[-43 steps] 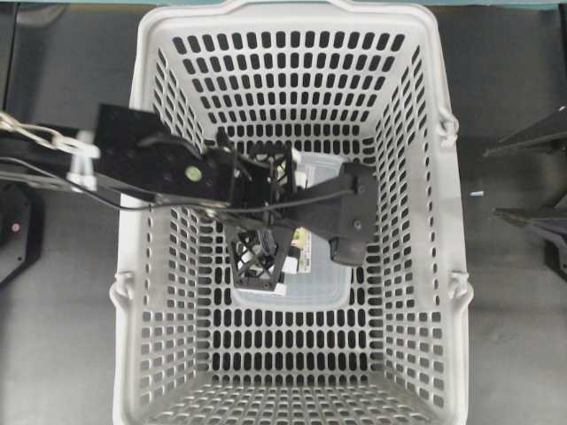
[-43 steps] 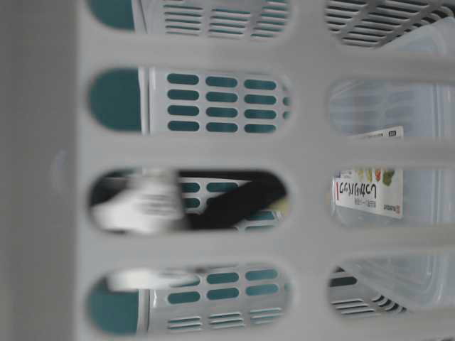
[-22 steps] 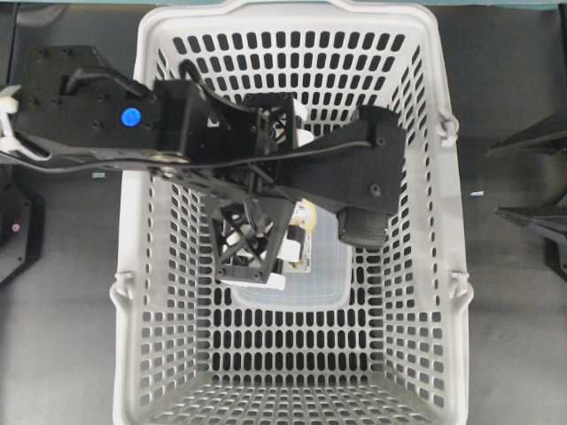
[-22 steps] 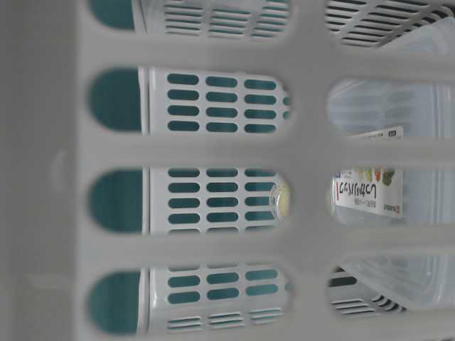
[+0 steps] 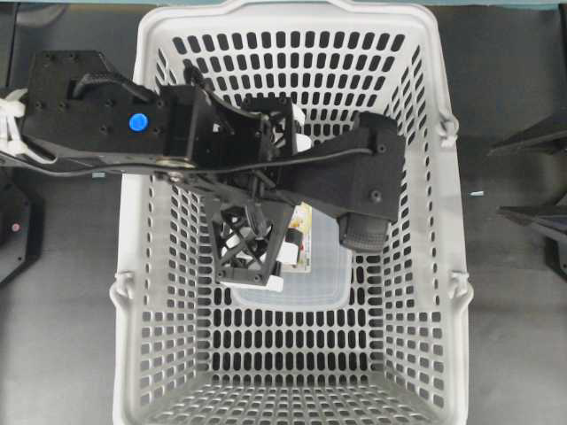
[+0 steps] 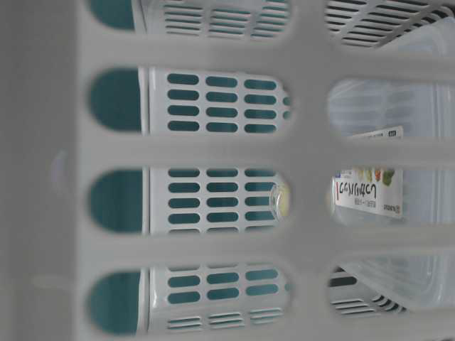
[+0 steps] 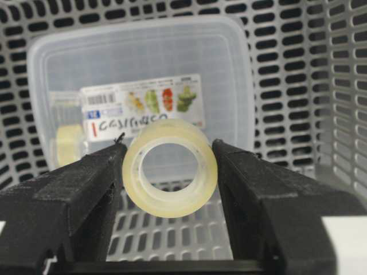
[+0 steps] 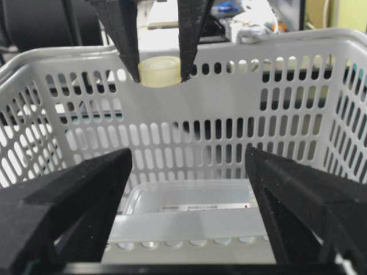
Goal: Pick up the cellophane tape from the shopping basket with the left arm.
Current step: 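Lift the gripped tape roll upward out of the basket with the left gripper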
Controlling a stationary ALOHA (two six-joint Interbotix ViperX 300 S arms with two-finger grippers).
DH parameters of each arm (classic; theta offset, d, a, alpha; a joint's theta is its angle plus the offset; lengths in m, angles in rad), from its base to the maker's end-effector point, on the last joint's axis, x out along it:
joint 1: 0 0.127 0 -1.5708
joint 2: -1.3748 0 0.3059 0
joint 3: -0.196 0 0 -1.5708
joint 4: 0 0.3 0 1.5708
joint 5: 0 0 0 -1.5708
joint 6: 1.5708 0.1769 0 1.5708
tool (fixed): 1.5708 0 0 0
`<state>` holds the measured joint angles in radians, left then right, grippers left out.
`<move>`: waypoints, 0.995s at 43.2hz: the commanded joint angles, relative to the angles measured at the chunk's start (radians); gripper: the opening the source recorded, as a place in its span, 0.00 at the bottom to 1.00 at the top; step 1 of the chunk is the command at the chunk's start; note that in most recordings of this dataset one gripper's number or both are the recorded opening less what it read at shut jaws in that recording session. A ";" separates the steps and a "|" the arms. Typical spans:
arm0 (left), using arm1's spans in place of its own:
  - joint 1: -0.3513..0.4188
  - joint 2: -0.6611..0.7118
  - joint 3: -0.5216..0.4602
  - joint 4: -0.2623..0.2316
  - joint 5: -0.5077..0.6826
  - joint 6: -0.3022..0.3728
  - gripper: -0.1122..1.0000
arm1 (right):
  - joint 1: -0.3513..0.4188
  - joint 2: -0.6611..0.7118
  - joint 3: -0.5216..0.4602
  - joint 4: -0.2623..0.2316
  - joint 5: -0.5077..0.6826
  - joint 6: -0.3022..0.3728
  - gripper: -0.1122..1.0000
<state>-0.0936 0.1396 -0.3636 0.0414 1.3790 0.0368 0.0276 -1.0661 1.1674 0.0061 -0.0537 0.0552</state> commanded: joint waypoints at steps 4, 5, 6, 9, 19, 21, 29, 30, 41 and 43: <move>-0.003 -0.012 -0.009 0.003 -0.003 -0.003 0.55 | 0.002 0.006 -0.008 0.003 -0.009 0.002 0.79; -0.003 -0.011 -0.009 0.003 -0.003 -0.002 0.55 | 0.000 0.006 -0.006 0.003 -0.011 0.002 0.79; -0.003 -0.011 -0.009 0.003 -0.003 -0.002 0.55 | 0.002 0.006 -0.008 0.003 -0.009 0.002 0.79; -0.003 -0.009 -0.009 0.003 -0.003 0.000 0.55 | 0.002 0.006 -0.006 0.003 -0.011 0.002 0.79; -0.003 -0.005 -0.009 0.003 -0.003 0.002 0.55 | 0.002 0.006 -0.006 0.003 -0.009 0.002 0.79; -0.003 -0.005 -0.009 0.003 -0.003 0.002 0.55 | 0.002 0.006 -0.006 0.003 -0.009 0.002 0.79; -0.003 -0.003 -0.009 0.003 -0.003 0.003 0.55 | 0.002 0.006 -0.006 0.005 -0.009 0.002 0.79; -0.003 -0.003 -0.009 0.003 -0.003 0.003 0.55 | 0.002 0.006 -0.006 0.003 -0.011 0.002 0.79; -0.003 -0.002 -0.009 0.003 -0.003 0.003 0.55 | 0.002 0.006 -0.006 0.003 -0.011 0.002 0.79; -0.003 -0.002 -0.009 0.003 -0.003 0.003 0.55 | 0.002 0.006 -0.006 0.003 -0.009 0.002 0.79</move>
<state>-0.0936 0.1503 -0.3636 0.0414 1.3790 0.0383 0.0276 -1.0661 1.1674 0.0061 -0.0537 0.0552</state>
